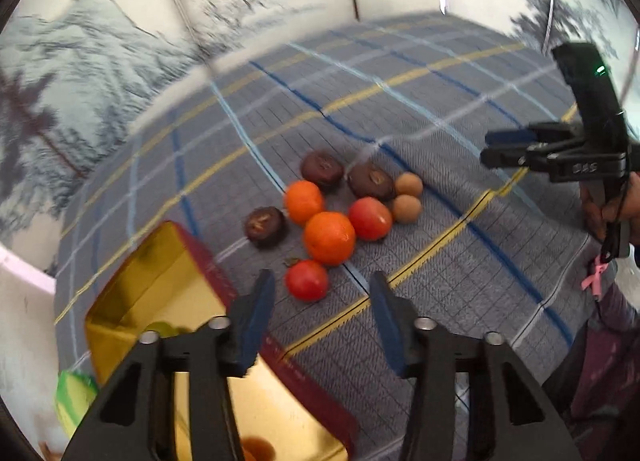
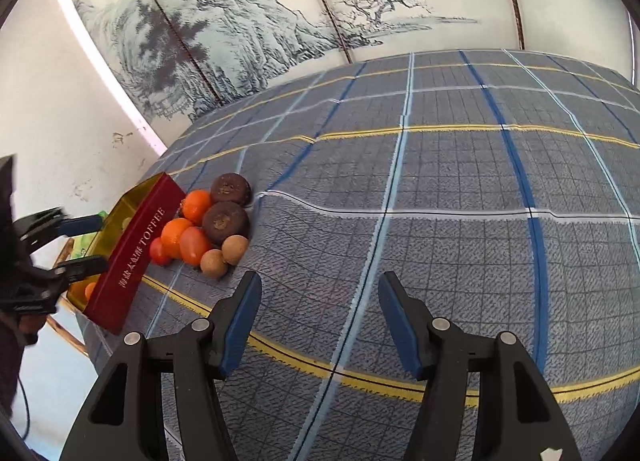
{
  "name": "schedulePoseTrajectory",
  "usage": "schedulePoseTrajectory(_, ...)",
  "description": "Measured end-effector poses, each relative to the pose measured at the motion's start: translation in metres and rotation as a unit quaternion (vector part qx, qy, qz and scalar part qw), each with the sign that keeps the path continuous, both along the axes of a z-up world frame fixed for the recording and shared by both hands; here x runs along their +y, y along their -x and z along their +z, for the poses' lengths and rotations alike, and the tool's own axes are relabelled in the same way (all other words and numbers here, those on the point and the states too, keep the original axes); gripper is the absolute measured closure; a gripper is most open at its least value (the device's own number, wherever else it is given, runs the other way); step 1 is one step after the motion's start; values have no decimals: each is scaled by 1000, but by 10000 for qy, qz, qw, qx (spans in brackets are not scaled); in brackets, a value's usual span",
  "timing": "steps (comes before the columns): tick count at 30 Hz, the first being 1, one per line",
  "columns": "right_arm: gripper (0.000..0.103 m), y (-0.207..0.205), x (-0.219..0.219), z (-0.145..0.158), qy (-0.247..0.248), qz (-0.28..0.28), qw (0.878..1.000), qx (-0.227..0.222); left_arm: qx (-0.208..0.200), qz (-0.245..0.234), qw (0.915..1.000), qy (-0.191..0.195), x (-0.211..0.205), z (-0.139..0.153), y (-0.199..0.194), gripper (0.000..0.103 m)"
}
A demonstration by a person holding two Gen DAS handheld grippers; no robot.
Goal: Organize fruits
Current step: 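Move the left gripper to the red tomato and grasp it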
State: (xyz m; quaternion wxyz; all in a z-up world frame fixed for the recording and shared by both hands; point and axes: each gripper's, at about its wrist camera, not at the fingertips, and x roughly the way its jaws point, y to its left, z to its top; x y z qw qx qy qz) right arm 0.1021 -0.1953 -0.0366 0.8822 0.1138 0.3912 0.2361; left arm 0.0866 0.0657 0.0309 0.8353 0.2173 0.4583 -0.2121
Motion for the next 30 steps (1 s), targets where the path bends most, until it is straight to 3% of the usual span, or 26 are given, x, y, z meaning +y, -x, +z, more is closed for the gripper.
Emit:
schedulePoseTrajectory(5,41,1,-6,0,-276,70,9996,-18,480,-289,9983,-161,-5,-21,-28,63)
schedulePoseTrajectory(11,40,1,-8,0,-459,155,9988,1,786,-395,9954,-371,-7,-40,-44,63)
schedulePoseTrajectory(15,40,3,-6,0,-445,224,9988,-8,778,-370,9950,-500,-9,-50,-45,70)
schedulePoseTrajectory(20,40,2,0,3,-333,385,9987,-2,556,-53,9976,-413,-5,-49,-33,70)
schedulePoseTrajectory(25,40,1,17,22,-333,985,9944,-205,295,370,9988,84,-3,-32,-9,70)
schedulePoseTrajectory(30,40,-4,58,32,66,1812,9825,-438,139,771,9945,690,-3,-11,21,70)
